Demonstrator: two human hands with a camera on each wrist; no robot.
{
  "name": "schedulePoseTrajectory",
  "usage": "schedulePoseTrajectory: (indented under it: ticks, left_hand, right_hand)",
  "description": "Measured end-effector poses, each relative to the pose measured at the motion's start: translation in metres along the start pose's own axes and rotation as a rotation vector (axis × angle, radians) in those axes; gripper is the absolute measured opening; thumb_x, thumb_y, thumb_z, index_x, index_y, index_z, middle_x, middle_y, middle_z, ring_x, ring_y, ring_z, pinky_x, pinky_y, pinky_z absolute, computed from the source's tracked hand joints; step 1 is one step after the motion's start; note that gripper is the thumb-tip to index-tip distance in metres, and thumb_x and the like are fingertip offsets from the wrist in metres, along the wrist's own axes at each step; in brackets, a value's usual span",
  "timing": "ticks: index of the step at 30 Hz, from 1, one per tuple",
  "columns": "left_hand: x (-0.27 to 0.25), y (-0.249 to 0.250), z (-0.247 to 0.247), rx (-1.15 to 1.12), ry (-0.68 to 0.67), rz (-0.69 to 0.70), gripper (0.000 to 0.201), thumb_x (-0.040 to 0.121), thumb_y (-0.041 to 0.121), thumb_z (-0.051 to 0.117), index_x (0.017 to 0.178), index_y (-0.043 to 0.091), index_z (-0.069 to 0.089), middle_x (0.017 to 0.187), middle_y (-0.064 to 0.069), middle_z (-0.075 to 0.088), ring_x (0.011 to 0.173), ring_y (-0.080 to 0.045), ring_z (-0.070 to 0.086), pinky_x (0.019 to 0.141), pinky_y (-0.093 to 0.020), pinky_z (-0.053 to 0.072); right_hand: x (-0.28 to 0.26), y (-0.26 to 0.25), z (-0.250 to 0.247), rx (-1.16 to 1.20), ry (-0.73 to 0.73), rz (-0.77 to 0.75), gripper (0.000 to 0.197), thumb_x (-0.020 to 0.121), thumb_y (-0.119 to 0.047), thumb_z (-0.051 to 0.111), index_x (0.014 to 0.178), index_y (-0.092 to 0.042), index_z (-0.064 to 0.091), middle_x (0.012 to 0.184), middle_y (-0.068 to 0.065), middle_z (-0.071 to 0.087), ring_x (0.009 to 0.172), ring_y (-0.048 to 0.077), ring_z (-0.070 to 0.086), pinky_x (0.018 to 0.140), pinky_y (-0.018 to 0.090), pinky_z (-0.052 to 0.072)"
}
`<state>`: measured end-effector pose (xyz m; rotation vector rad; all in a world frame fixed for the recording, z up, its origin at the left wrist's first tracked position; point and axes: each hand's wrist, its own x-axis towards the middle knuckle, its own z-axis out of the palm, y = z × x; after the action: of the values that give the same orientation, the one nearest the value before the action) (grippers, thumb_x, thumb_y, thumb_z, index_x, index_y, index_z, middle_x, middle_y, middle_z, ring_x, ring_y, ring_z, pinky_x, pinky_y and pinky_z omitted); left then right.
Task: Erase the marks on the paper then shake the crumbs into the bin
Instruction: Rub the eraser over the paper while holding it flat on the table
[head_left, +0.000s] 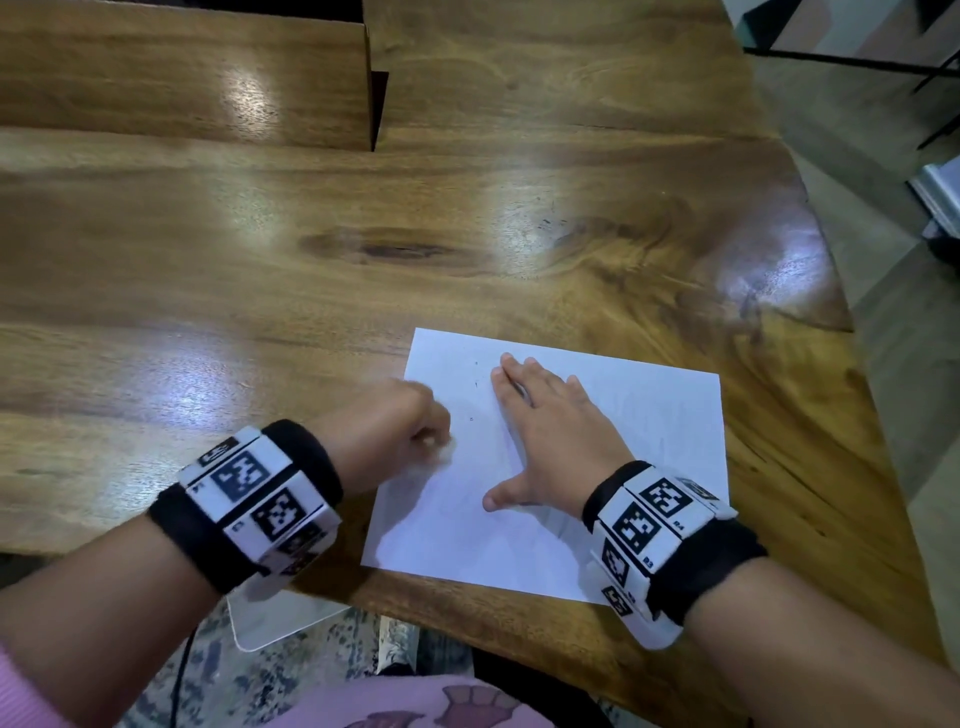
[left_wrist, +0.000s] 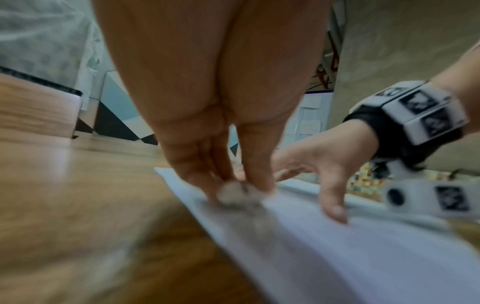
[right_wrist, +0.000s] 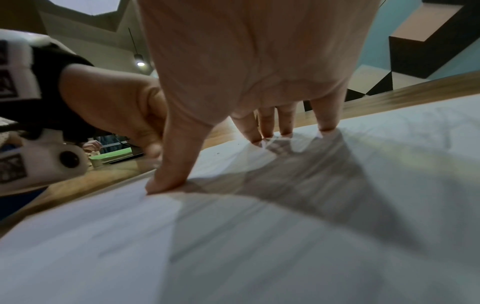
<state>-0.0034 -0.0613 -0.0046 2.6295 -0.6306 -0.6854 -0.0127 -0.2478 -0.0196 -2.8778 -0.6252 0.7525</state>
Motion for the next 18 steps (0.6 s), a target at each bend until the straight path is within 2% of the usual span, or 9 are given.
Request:
schedulePoseTrajectory:
  ticks: [2,4,7,9,10,12,14,16,18]
  left_hand:
    - [0.009,-0.004,0.001,-0.05,0.177,-0.043,0.007,0.079,0.013,0.064,0.084,0.008,0.066,0.079,-0.005,0.053,0.08,-0.028,0.056,0.07,-0.032,0.041]
    - [0.01,-0.002,0.004,-0.07,0.228,-0.051,0.006,0.079,0.011,0.064,0.082,0.006,0.066,0.081,-0.009,0.056,0.08,-0.03,0.056,0.069,-0.033,0.042]
    - [-0.011,-0.004,0.011,-0.042,0.098,0.01,0.005,0.078,0.012,0.063,0.074,0.01,0.065,0.08,-0.005,0.06,0.073,-0.02,0.055,0.065,-0.029,0.041]
    - [-0.025,-0.006,0.014,-0.053,0.003,0.03,0.009,0.077,0.016,0.065,0.069,0.013,0.064,0.073,0.0,0.056,0.065,-0.012,0.049,0.057,-0.018,0.034]
    - [-0.026,-0.007,0.014,-0.075,0.009,0.03,0.009,0.077,0.016,0.066,0.069,0.013,0.064,0.073,0.001,0.056,0.064,-0.011,0.05,0.056,-0.015,0.031]
    - [-0.015,-0.008,0.009,-0.091,0.129,0.002,0.003,0.078,0.013,0.065,0.076,0.01,0.065,0.079,-0.004,0.06,0.067,-0.015,0.054,0.057,-0.017,0.032]
    - [0.003,-0.009,0.004,-0.087,0.23,-0.071,0.006,0.079,0.011,0.063,0.084,0.007,0.064,0.089,-0.009,0.061,0.075,-0.021,0.055,0.063,-0.026,0.038]
    - [0.009,-0.01,0.006,-0.056,0.223,-0.075,0.006,0.079,0.01,0.062,0.084,0.008,0.063,0.088,-0.007,0.057,0.081,-0.024,0.053,0.067,-0.031,0.04]
    - [-0.006,-0.011,0.013,-0.05,0.155,0.001,0.002,0.077,0.011,0.063,0.076,0.012,0.063,0.079,0.0,0.052,0.075,-0.02,0.051,0.065,-0.029,0.038]
  right_hand:
    - [0.0,0.0,0.001,-0.002,-0.004,-0.003,0.123,0.065,-0.068,0.067,0.151,-0.02,-0.008,0.158,-0.003,-0.016,0.146,0.017,-0.011,0.119,0.043,0.001]
    - [0.0,0.0,0.001,-0.002,-0.007,-0.005,0.122,0.065,-0.068,0.067,0.151,-0.023,-0.008,0.158,-0.003,-0.017,0.146,0.018,-0.012,0.119,0.044,0.001]
    - [0.0,0.0,0.002,-0.008,-0.011,-0.005,0.122,0.065,-0.069,0.067,0.151,-0.023,-0.008,0.158,-0.002,-0.018,0.146,0.018,-0.012,0.119,0.044,0.001]
    - [0.0,0.0,0.002,-0.003,-0.016,-0.003,0.123,0.065,-0.068,0.067,0.151,-0.023,-0.008,0.158,-0.002,-0.018,0.146,0.018,-0.012,0.119,0.045,0.0]
    - [0.0,0.0,0.002,0.0,-0.019,-0.002,0.122,0.065,-0.068,0.067,0.151,-0.023,-0.008,0.158,-0.002,-0.018,0.146,0.018,-0.013,0.119,0.045,0.0]
    - [0.0,0.0,0.002,0.003,-0.018,-0.001,0.122,0.066,-0.068,0.067,0.15,-0.023,-0.009,0.158,-0.003,-0.019,0.146,0.018,-0.013,0.119,0.045,0.0]
    - [0.0,0.001,0.003,0.006,-0.018,-0.001,0.122,0.066,-0.068,0.067,0.15,-0.024,-0.009,0.157,-0.003,-0.019,0.145,0.017,-0.014,0.119,0.044,-0.001]
    - [0.001,0.0,0.003,0.008,-0.02,0.002,0.122,0.066,-0.068,0.067,0.15,-0.024,-0.01,0.157,-0.004,-0.02,0.145,0.017,-0.015,0.119,0.044,-0.001]
    - [0.001,0.0,0.003,0.011,-0.026,0.004,0.122,0.066,-0.068,0.067,0.15,-0.024,-0.011,0.157,-0.004,-0.021,0.145,0.016,-0.016,0.119,0.044,-0.002]
